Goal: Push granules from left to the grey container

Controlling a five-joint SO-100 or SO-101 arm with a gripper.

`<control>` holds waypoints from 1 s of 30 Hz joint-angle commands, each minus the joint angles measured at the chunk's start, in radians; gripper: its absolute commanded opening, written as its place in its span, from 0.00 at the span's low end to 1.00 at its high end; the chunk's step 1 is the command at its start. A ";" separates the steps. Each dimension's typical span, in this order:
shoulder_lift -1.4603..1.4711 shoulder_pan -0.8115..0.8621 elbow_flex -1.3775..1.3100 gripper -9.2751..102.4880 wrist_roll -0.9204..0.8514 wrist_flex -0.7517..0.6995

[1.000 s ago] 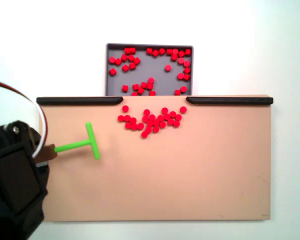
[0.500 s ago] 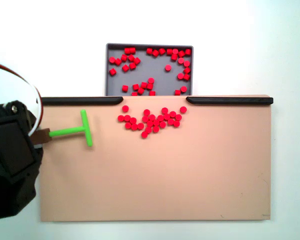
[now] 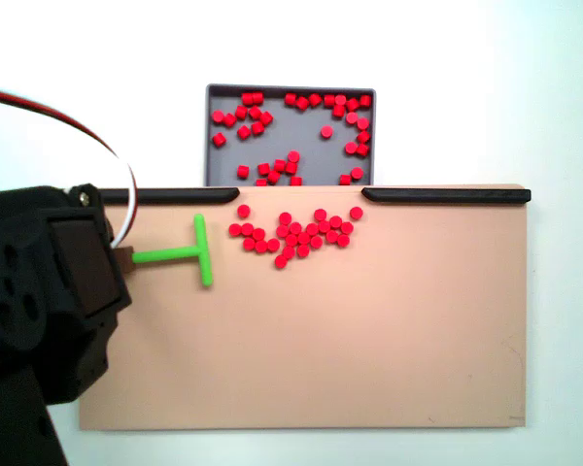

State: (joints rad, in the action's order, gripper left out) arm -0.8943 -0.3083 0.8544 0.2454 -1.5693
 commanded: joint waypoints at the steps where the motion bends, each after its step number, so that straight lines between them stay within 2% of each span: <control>1: -0.009 0.012 -0.037 0.08 -0.008 -0.002; 30: 0.072 0.067 -0.086 0.08 -0.014 -0.002</control>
State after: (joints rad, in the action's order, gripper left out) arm -0.8207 -0.2562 0.7885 0.2332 -1.5693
